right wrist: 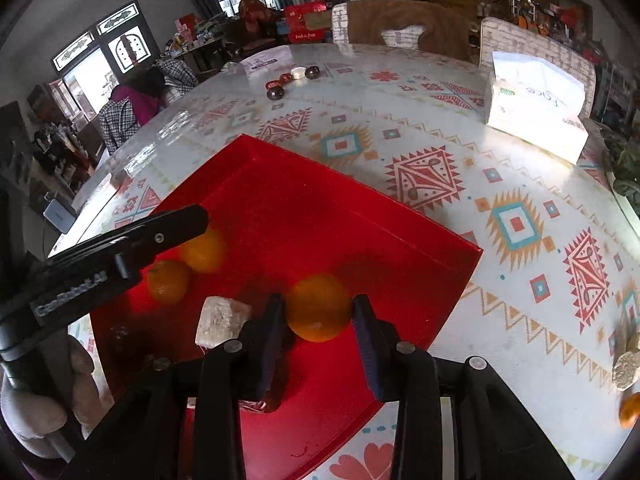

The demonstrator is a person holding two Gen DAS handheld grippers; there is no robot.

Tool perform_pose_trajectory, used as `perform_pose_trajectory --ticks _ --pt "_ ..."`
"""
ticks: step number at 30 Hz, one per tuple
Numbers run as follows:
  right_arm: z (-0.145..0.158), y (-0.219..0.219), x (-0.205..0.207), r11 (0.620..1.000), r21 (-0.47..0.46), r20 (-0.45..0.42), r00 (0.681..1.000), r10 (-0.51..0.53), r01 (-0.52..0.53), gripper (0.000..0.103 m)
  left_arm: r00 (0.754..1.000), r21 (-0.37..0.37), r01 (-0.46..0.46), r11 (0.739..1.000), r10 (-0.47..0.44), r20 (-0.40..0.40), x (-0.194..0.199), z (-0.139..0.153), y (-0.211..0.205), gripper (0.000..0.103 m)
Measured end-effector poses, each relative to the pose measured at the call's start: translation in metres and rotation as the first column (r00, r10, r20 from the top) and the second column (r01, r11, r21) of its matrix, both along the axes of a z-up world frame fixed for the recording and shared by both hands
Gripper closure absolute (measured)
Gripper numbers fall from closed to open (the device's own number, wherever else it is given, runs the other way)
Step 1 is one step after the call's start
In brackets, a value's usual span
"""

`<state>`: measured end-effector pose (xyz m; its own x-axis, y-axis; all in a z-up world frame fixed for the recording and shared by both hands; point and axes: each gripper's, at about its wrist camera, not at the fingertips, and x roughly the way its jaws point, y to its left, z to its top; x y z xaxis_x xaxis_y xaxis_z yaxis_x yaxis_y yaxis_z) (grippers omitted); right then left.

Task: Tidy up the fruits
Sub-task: 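Carry both tangerines into the red tray and open both tools, then grasp a tangerine with the right tool while the left tool grasps another tangerine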

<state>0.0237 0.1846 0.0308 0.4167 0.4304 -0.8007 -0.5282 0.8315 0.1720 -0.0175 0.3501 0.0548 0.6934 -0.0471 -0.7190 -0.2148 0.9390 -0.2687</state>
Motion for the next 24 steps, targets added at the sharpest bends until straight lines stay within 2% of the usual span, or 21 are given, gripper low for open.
perform_pose_trajectory --ticks 2,5,7,12,15,19,24 --pt "0.008 -0.005 -0.004 1.000 0.022 0.018 1.000 -0.006 0.005 0.049 1.000 0.000 -0.004 1.000 0.004 0.011 -0.007 0.008 -0.003 0.053" --pt "0.025 -0.021 -0.013 0.998 0.064 0.036 0.999 -0.025 0.023 0.049 0.998 0.000 -0.006 1.000 0.006 0.056 -0.024 0.028 -0.013 0.049" --pt "0.033 -0.035 -0.019 0.995 0.089 0.042 0.998 -0.041 0.037 0.049 0.994 0.000 0.013 1.000 -0.013 0.106 -0.040 0.045 -0.028 0.040" --pt "0.047 -0.082 -0.050 0.987 0.138 0.061 0.994 -0.092 0.083 0.046 0.970 -0.028 0.104 0.994 -0.096 0.222 -0.084 0.075 -0.079 0.033" --pt "0.047 -0.116 -0.072 0.977 0.176 0.056 0.989 -0.134 0.123 0.044 0.957 -0.036 0.079 0.996 -0.066 0.282 -0.115 0.079 -0.108 0.033" --pt "0.038 -0.163 -0.102 0.957 0.210 0.057 0.975 -0.215 0.199 0.040 0.936 -0.087 0.059 0.994 -0.025 0.352 -0.149 0.073 -0.136 0.029" --pt "0.021 -0.237 -0.133 0.918 0.247 0.020 0.946 -0.324 0.310 0.040 0.936 -0.022 0.146 0.989 -0.131 0.327 -0.153 0.063 -0.175 0.029"
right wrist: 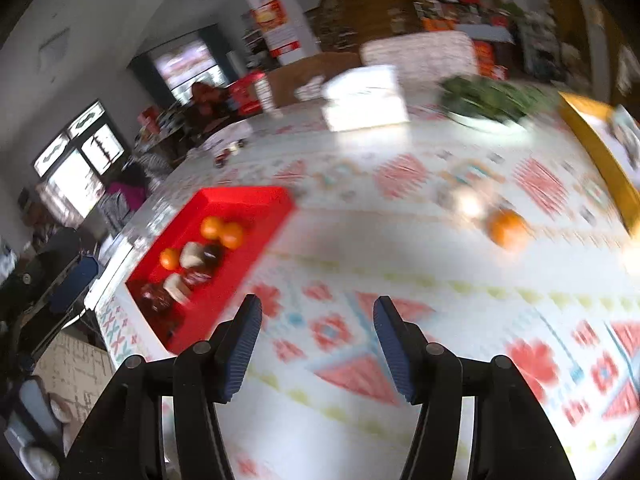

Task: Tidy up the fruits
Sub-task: 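Grasp a tangerine with the right tool while the left tool grasps another tangerine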

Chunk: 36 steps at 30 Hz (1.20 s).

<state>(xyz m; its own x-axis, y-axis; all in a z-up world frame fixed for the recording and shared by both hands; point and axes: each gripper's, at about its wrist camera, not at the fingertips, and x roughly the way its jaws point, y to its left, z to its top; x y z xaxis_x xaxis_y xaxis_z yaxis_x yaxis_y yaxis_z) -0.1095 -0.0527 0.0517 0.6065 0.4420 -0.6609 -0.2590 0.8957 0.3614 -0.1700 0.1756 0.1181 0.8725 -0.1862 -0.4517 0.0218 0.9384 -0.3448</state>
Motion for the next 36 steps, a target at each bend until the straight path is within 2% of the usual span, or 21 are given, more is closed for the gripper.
perform_pose_trajectory --ticks 5,9,14,19,23,25,27,32,36 --pt "-0.003 -0.090 -0.026 0.988 0.005 0.003 0.988 -0.156 0.156 0.040 0.998 0.024 0.051 0.998 -0.050 -0.046 0.006 -0.011 -0.016 0.028" --pt "-0.003 -0.171 -0.044 0.951 -0.055 -0.009 0.953 -0.304 0.303 0.040 0.995 0.017 0.057 0.998 -0.056 -0.084 0.011 -0.022 -0.024 0.028" --pt "-0.014 -0.224 -0.047 0.932 -0.088 -0.074 0.931 -0.359 0.352 0.040 0.984 -0.007 0.094 0.996 -0.094 -0.148 0.029 -0.039 -0.038 0.028" --pt "-0.019 -0.223 -0.043 0.943 -0.137 -0.063 0.948 -0.313 0.303 0.040 0.976 0.025 0.123 0.992 -0.117 -0.182 0.036 -0.046 -0.057 0.028" --pt "-0.031 -0.208 -0.042 0.928 -0.279 -0.059 0.961 -0.272 0.245 0.045 0.973 0.049 0.133 0.990 -0.121 -0.198 0.039 -0.048 -0.068 0.028" --pt "-0.036 -0.203 -0.046 0.910 -0.350 -0.041 0.967 -0.250 0.220 0.050 0.971 0.056 0.136 0.989 -0.122 -0.206 0.041 -0.050 -0.072 0.028" --pt "-0.040 -0.203 -0.049 0.889 -0.404 -0.019 0.970 -0.243 0.215 0.064 0.968 0.056 0.143 0.988 -0.128 -0.215 0.044 -0.052 -0.078 0.028" --pt "-0.039 -0.206 -0.053 0.893 -0.402 -0.011 0.975 -0.224 0.201 0.067 0.955 0.046 0.188 0.981 -0.172 -0.240 0.054 -0.057 -0.095 0.028" --pt "-0.022 -0.201 -0.046 0.939 -0.293 0.002 0.982 -0.189 0.181 0.067 0.945 0.067 0.231 0.971 -0.207 -0.254 0.069 -0.055 -0.114 0.028"
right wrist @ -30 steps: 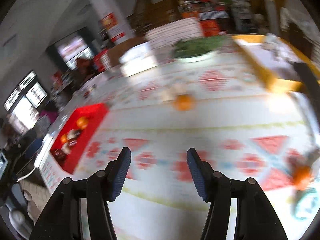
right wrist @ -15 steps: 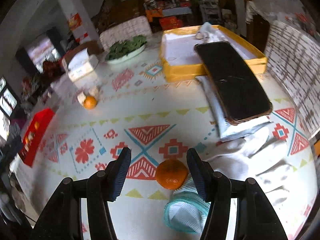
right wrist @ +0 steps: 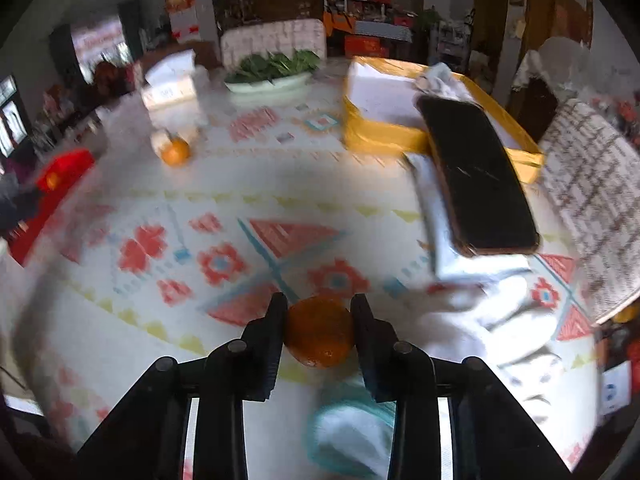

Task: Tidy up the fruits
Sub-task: 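Grasp a tangerine with the right tool while the left tool grasps another tangerine, then carry both tangerines into the red tray and open both tools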

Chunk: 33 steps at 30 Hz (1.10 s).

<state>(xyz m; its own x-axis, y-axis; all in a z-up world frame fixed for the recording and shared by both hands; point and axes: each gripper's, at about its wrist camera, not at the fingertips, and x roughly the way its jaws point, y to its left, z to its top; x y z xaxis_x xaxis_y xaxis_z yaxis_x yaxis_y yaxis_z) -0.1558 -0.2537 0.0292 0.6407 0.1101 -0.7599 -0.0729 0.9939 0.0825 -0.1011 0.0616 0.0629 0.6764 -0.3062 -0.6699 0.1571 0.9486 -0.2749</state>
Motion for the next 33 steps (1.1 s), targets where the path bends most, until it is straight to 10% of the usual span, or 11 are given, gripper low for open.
perform_pose_trajectory --ticks 9,14,24,27,33 --pt "0.018 0.033 0.068 0.972 0.225 0.075 0.996 0.054 -0.070 0.067 0.986 0.033 0.166 0.986 -0.166 -0.014 0.058 -0.010 -0.064 0.029" --pt "0.001 0.029 0.077 0.952 0.299 0.056 0.997 0.046 -0.061 0.067 0.977 0.068 0.210 0.975 -0.208 -0.036 0.091 -0.026 -0.092 0.047" --pt "-0.005 0.020 0.085 0.949 0.313 0.021 0.999 0.028 -0.033 0.067 0.969 0.131 0.242 0.961 -0.232 -0.089 0.125 -0.049 -0.125 0.048" --pt "-0.005 0.023 0.086 0.953 0.300 0.021 0.999 0.036 -0.041 0.067 0.973 0.161 0.224 0.961 -0.213 -0.086 0.126 -0.049 -0.126 0.071" --pt "-0.009 0.023 0.087 0.965 0.261 0.017 1.000 0.018 -0.022 0.067 0.977 0.164 0.210 0.964 -0.200 -0.072 0.119 -0.044 -0.121 0.071"
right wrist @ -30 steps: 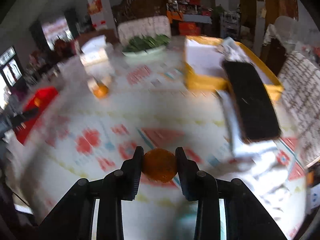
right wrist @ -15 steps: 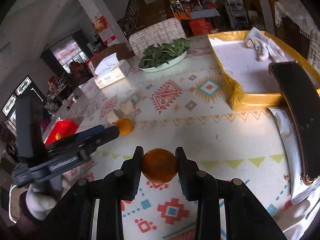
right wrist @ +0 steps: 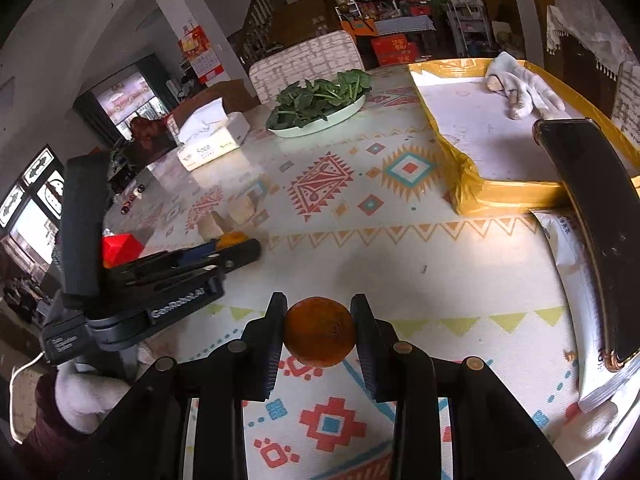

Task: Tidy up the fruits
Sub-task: 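Carry both tangerines into the red tray and open both tools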

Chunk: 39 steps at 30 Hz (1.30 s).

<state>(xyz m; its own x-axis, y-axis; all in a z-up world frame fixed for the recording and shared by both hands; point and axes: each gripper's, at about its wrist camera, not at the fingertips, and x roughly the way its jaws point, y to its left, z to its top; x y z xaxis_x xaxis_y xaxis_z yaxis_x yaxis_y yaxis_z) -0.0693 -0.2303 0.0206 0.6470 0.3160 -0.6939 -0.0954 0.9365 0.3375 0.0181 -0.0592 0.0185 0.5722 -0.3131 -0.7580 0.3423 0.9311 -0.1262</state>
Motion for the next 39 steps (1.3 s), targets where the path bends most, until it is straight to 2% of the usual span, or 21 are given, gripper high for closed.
perform_pose_trajectory --ticks 6,12,17,22,27,29,32,36,39 --pt "-0.001 0.002 -0.002 0.999 -0.046 0.014 1.000 -0.022 0.023 0.067 0.998 -0.101 -0.030 0.994 0.035 0.054 -0.036 0.029 0.031 0.071" --pt "0.005 0.011 -0.008 0.992 -0.115 0.056 0.998 -0.036 0.042 0.067 0.984 -0.191 -0.108 0.976 0.133 0.122 -0.091 0.061 0.097 0.071" --pt "0.026 0.021 -0.026 0.998 -0.055 0.085 0.996 -0.032 0.037 0.067 0.953 -0.253 -0.180 0.951 0.232 0.194 -0.135 0.088 0.160 0.071" --pt "0.073 0.046 -0.049 1.000 0.011 0.164 0.986 0.005 -0.007 0.067 0.914 -0.334 -0.227 0.915 0.319 0.252 -0.169 0.112 0.221 0.071" --pt "0.139 0.085 -0.059 0.995 0.044 0.265 0.961 0.076 -0.091 0.067 0.881 -0.351 -0.263 0.898 0.372 0.292 -0.192 0.132 0.268 0.071" --pt "0.165 0.103 -0.061 0.990 0.048 0.303 0.946 0.111 -0.132 0.067 0.858 -0.352 -0.288 0.891 0.403 0.318 -0.202 0.147 0.291 0.071" --pt "0.223 0.137 -0.058 0.969 0.083 0.380 0.906 0.187 -0.235 0.067 0.820 -0.336 -0.327 0.883 0.442 0.365 -0.211 0.171 0.317 0.071" --pt "0.280 0.182 -0.053 0.926 0.099 0.451 0.846 0.284 -0.363 0.066 0.751 -0.289 -0.422 0.859 0.510 0.419 -0.212 0.195 0.358 0.071" --pt "0.287 0.231 -0.044 0.904 0.063 0.440 0.825 0.355 -0.422 0.065 0.753 -0.280 -0.465 0.840 0.541 0.374 -0.195 0.183 0.381 0.071"
